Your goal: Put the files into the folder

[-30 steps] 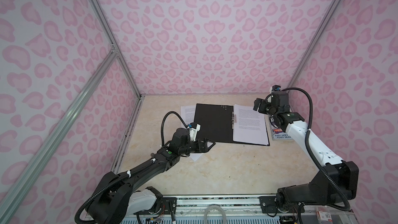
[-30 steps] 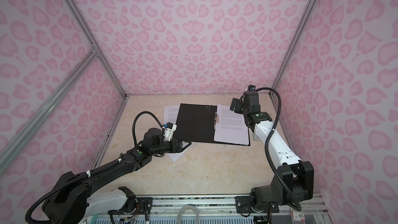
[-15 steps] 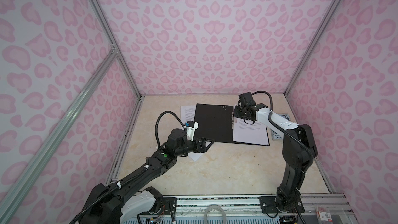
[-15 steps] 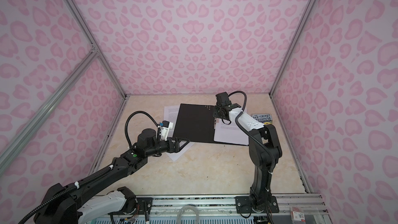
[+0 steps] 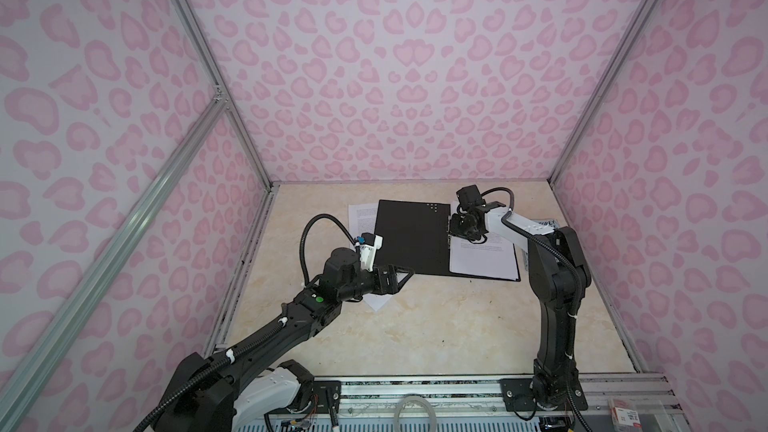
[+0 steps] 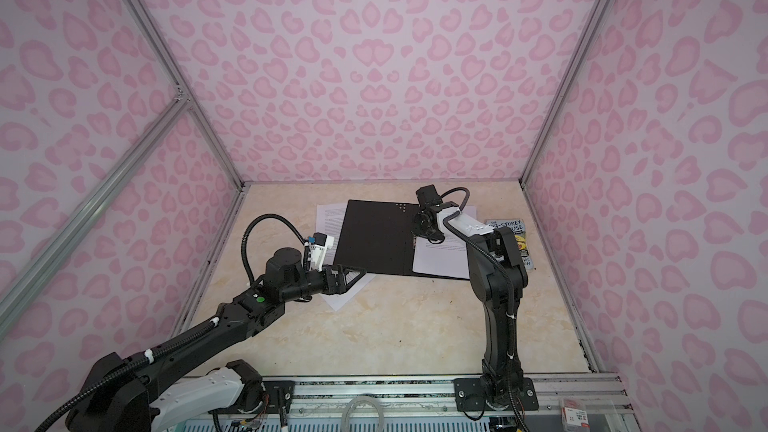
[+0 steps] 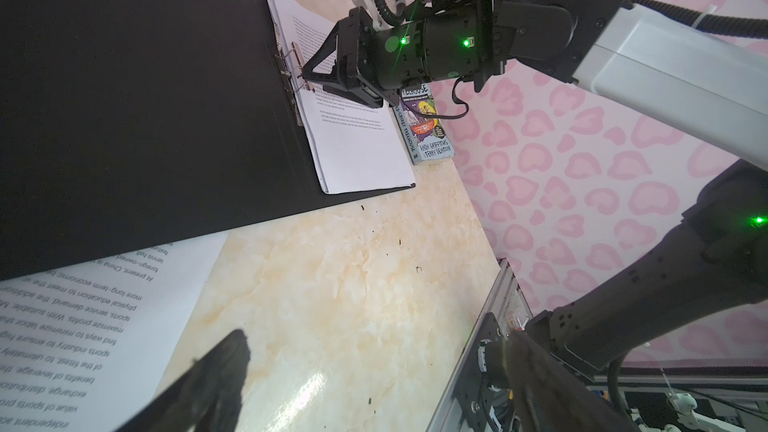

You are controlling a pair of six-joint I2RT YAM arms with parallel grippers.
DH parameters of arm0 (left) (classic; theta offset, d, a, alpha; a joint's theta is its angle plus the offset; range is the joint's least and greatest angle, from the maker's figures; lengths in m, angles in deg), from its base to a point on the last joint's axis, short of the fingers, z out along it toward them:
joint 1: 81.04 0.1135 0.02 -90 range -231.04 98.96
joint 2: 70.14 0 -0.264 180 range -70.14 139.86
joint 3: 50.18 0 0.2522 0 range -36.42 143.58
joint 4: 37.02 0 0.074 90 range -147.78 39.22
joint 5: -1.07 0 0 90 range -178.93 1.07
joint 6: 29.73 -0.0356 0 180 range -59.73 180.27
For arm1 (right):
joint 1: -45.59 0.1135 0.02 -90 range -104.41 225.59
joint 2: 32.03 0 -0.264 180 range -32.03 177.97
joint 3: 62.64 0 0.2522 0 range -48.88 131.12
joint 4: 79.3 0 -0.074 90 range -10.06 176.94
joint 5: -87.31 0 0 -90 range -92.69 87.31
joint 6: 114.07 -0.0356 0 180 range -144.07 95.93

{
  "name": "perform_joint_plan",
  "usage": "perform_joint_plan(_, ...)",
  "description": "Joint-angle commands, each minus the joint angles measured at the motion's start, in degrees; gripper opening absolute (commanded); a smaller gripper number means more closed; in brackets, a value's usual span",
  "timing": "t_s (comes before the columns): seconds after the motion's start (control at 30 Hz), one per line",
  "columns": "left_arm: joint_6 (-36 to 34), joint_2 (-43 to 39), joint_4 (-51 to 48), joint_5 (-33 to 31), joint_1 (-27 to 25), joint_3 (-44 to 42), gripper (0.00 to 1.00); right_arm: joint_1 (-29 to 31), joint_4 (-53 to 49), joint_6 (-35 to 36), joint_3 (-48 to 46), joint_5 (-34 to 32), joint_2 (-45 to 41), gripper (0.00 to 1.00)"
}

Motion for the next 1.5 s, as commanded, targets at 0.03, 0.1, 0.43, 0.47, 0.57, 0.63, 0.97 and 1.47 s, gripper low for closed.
perform_joint_plan(0.03,-0.3,0.2,0.6,0.3,0.0,0.1,0.97,-0.5,1.3,-0.8,-0.1,2.3,0.9,0.37)
perform_joint_plan(0.1,-0.2,0.4,0.7,0.4,0.0,0.1,0.97,-0.6,1.2,-0.7,0.4,2.2,1.2,0.36)
perform_joint_plan(0.43,0.3,1.4,1.2,1.0,0.0,0.2,0.97,-1.2,0.7,-1.7,2.8,4.1,3.4,0.3)
perform_joint_plan(0.47,0.3,1.4,1.1,0.9,0.0,0.1,0.97,-1.3,0.8,-1.7,2.9,4.1,3.4,0.3)
perform_joint_plan(0.57,0.3,1.4,1.2,1.0,0.0,0.2,0.97,-1.3,0.5,-1.7,3.4,4.2,3.8,0.28)
perform_joint_plan(0.63,0.4,1.4,1.3,1.2,0.0,0.2,0.97,-1.2,0.3,-1.7,3.7,4.2,4.0,0.27)
perform_joint_plan(0.97,0.4,1.3,1.3,1.2,0.0,0.2,0.97,-1.2,0.1,-2.0,4.3,5.0,4.6,0.21)
perform_joint_plan(1.47,0.5,1.5,1.3,1.3,0.0,0.2,0.97,-1.3,-0.6,-1.6,4.8,5.6,4.8,0.11)
